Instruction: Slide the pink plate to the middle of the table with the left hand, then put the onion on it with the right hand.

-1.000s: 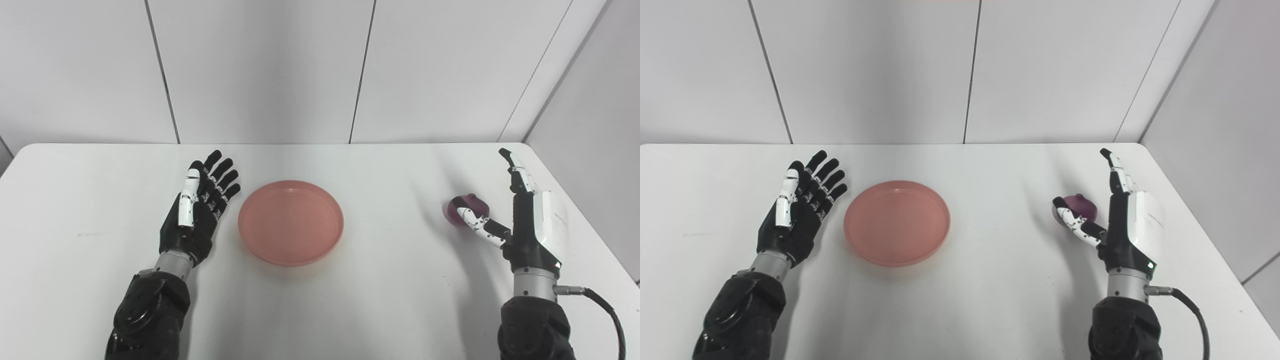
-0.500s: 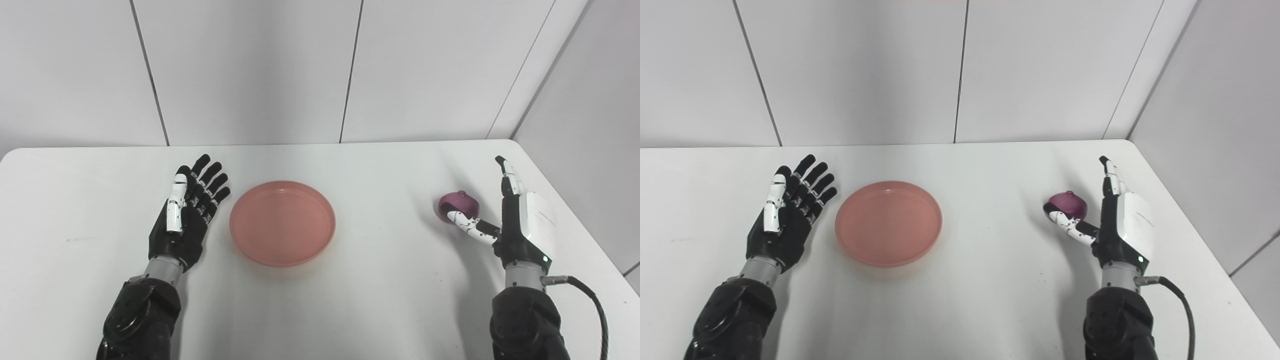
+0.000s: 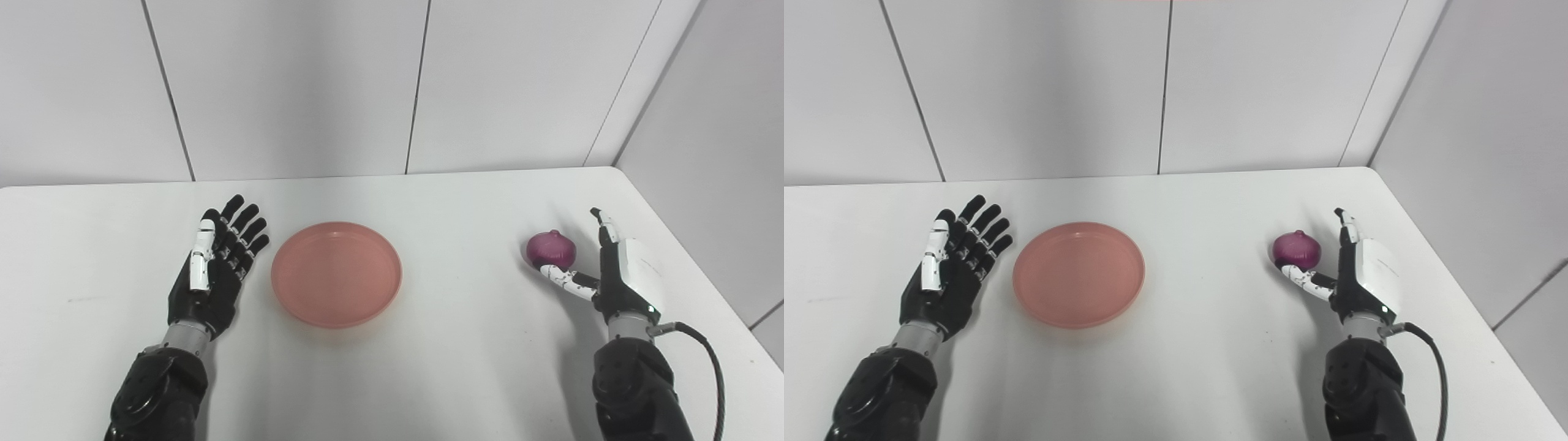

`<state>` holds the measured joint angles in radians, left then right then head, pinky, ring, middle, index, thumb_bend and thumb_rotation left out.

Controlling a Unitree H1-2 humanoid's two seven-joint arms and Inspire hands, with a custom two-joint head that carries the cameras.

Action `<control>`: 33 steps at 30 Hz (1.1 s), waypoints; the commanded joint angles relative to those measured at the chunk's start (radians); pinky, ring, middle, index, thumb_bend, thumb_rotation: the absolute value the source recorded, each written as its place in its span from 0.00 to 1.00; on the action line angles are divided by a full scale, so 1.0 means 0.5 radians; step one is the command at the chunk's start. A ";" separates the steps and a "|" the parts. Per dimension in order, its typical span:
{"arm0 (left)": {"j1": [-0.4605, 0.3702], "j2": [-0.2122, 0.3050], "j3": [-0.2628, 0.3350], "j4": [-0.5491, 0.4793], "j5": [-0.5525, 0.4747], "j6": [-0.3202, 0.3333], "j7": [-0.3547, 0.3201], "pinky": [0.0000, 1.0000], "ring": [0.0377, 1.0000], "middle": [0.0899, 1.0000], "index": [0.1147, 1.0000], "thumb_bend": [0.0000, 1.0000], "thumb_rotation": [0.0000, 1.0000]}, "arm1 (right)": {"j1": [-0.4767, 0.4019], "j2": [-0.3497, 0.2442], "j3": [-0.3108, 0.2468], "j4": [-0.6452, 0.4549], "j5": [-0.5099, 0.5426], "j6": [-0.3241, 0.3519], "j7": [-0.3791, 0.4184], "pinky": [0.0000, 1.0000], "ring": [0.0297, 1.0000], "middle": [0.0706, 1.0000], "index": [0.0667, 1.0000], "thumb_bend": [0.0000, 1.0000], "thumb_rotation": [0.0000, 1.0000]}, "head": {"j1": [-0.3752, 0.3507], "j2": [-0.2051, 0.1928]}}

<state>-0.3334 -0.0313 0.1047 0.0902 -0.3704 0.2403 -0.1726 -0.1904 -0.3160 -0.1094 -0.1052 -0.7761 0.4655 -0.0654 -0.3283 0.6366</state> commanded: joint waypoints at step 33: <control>-0.062 -0.008 0.020 -0.020 -0.027 -0.080 -0.037 0.93 0.92 0.93 0.91 0.46 1.00 | -0.182 -0.124 0.031 0.169 0.359 -0.056 -0.004 0.75 0.86 0.89 0.89 1.00 0.39 | -0.007 0.002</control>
<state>-0.3335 -0.0347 0.1177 0.1058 -0.3704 0.2398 -0.1757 -0.2488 -0.3568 -0.0920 -0.0048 -0.6071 0.4641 -0.0605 -0.3329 0.6381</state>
